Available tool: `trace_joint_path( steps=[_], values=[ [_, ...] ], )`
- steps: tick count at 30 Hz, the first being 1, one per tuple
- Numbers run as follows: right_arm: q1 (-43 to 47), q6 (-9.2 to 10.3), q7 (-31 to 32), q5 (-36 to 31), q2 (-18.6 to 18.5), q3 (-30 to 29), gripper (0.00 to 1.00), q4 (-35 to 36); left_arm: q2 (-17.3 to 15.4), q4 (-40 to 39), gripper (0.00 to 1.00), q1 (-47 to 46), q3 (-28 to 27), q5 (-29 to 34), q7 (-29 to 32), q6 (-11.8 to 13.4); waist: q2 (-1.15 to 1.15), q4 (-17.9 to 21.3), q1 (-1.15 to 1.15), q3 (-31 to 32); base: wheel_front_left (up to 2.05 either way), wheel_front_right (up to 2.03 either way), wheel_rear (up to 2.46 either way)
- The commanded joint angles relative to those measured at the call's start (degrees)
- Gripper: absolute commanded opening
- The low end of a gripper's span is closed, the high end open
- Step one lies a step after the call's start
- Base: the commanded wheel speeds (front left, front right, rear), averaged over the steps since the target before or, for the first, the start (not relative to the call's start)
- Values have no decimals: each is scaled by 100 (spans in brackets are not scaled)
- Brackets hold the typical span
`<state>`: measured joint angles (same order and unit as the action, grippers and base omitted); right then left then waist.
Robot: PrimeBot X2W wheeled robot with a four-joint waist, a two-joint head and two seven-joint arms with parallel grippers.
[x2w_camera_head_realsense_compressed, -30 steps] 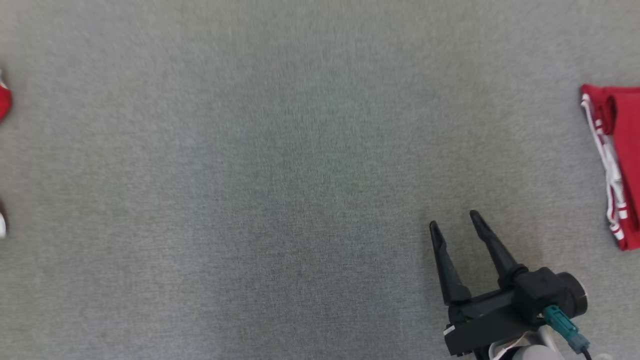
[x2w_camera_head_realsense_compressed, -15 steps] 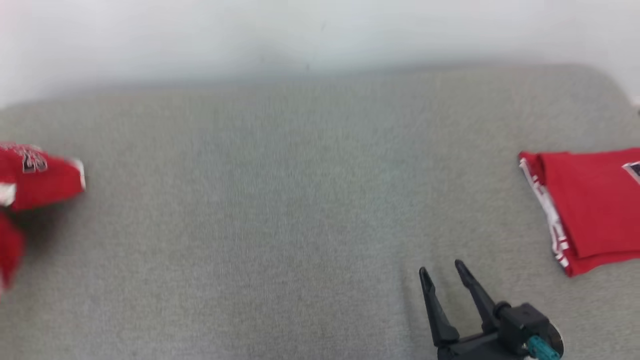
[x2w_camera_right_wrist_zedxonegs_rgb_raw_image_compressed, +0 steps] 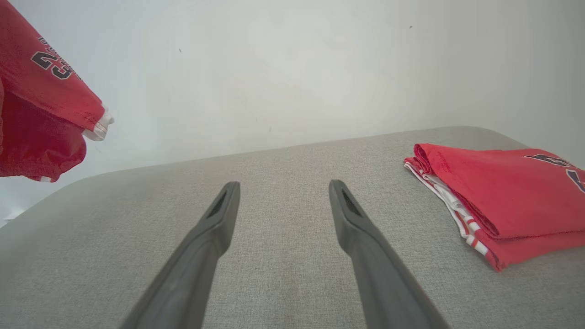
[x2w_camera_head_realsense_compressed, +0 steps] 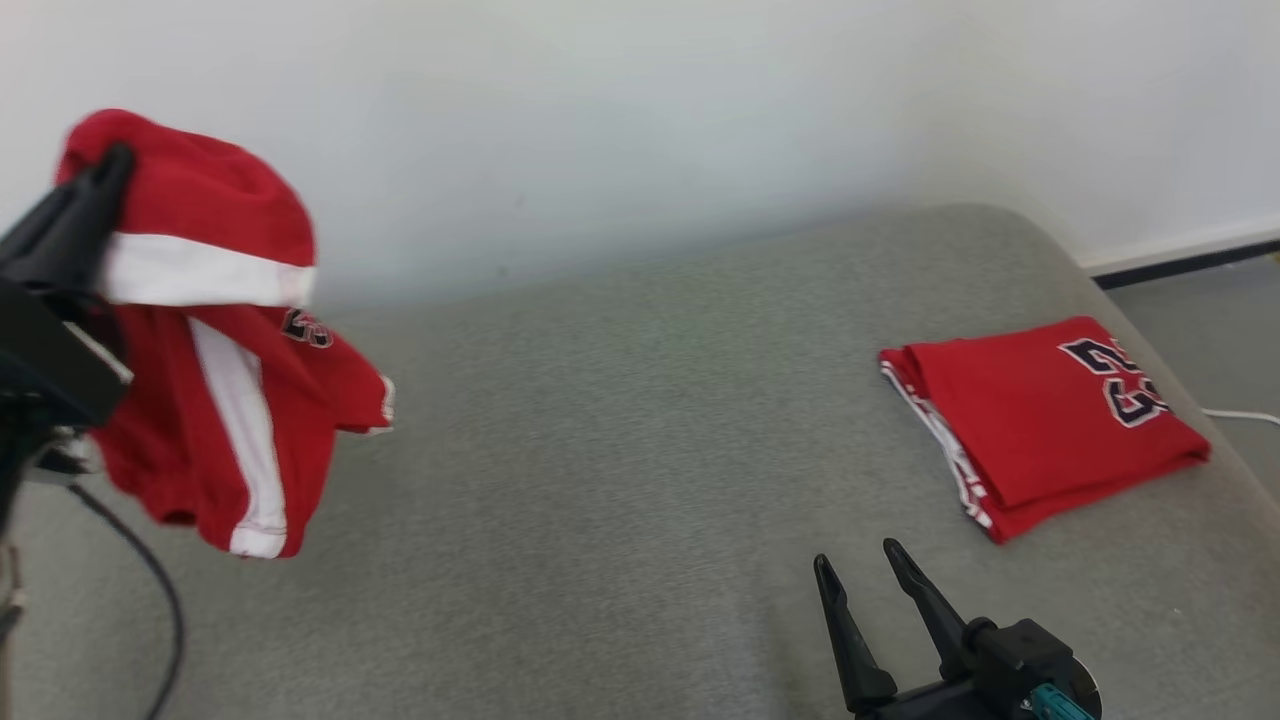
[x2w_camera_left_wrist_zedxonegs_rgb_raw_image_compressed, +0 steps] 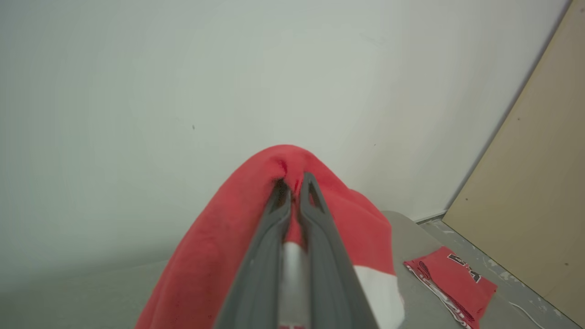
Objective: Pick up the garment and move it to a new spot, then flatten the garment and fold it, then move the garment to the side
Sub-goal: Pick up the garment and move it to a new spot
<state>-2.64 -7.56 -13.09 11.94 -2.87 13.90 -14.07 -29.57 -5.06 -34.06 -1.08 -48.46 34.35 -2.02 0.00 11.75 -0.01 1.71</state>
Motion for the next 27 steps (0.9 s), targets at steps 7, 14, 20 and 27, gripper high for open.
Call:
trace_joint_path(
  steps=[7, 14, 20, 27],
  values=[
    [-109, 19, 40, -41, -2, 20, 100, 45, 566, -240, 0, 147, 368, -240, -54, 31, 0, 1027, 1, -2, 0, 0, 0],
    [-193, 19, 6, 44, -2, 63, 100, 57, 913, -38, 0, 648, 669, -221, -210, 15, 0, 1420, 1, -235, 0, 0, 0],
    [-219, 19, -55, 116, -3, 165, 100, 40, 1217, 706, 0, 1498, 931, 201, -891, -9, 0, 1565, 1, -439, 0, 0, 0],
    [-204, 19, -54, 40, -2, 112, 100, 20, 1753, 1978, 100, 1976, 1180, 922, -2374, 134, 0, 1401, 1, -489, 0, 0, 0]
  ],
)
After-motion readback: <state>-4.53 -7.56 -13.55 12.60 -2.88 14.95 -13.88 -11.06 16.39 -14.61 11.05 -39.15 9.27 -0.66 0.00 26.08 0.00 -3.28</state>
